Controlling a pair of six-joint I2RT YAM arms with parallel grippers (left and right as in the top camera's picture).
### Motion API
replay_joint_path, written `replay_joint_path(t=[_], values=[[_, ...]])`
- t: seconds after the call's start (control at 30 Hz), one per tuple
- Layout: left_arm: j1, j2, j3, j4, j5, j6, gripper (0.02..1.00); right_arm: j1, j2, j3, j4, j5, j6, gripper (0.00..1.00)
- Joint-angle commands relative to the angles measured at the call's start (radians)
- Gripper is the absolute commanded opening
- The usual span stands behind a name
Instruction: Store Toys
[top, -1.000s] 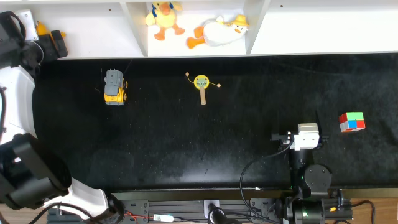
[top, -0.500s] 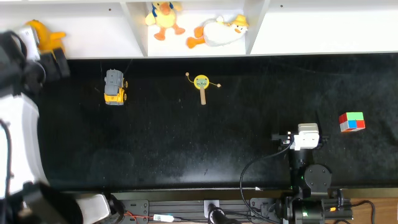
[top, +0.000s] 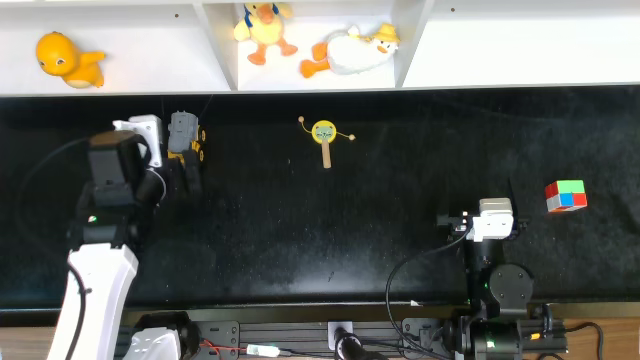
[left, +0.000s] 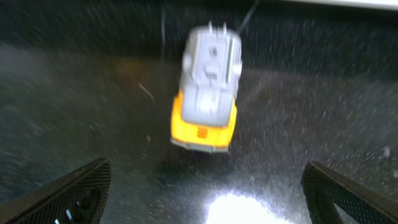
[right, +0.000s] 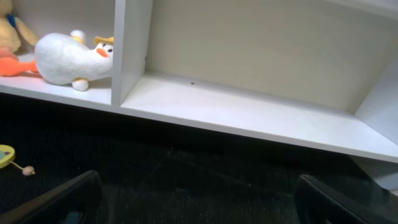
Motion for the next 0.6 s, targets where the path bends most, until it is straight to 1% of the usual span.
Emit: replay_joint_path(t=[0.03,0.17,0.5,0.53,0.6], values=[[-0.009,0.066,-0.008,0.066,-0.018,-0.047,0.998,-0.006,-0.007,-0.014,0.004,-0.007,0.007,0.996],[-0.01,0.15,-0.005,0.164,0.039,-0.021,0.998,-0.006,-0.007,-0.014,0.004,-0.007,0.007,0.996],[-0.014,0.312,0.003,0.26,0.037,-0.001,0.998,-0.006,-0.007,-0.014,0.004,-0.007,0.007,0.996],[-0.014,0.324,0.005,0.266,0.037,-0.001,0.991,-0.006,-0.007,-0.014,0.004,-0.007,0.007,0.996],[-0.014,0.344,0.007,0.273,0.037,0.001,0.906,-0.006,-0.007,-0.014,0.004,-0.007,0.007,0.996]])
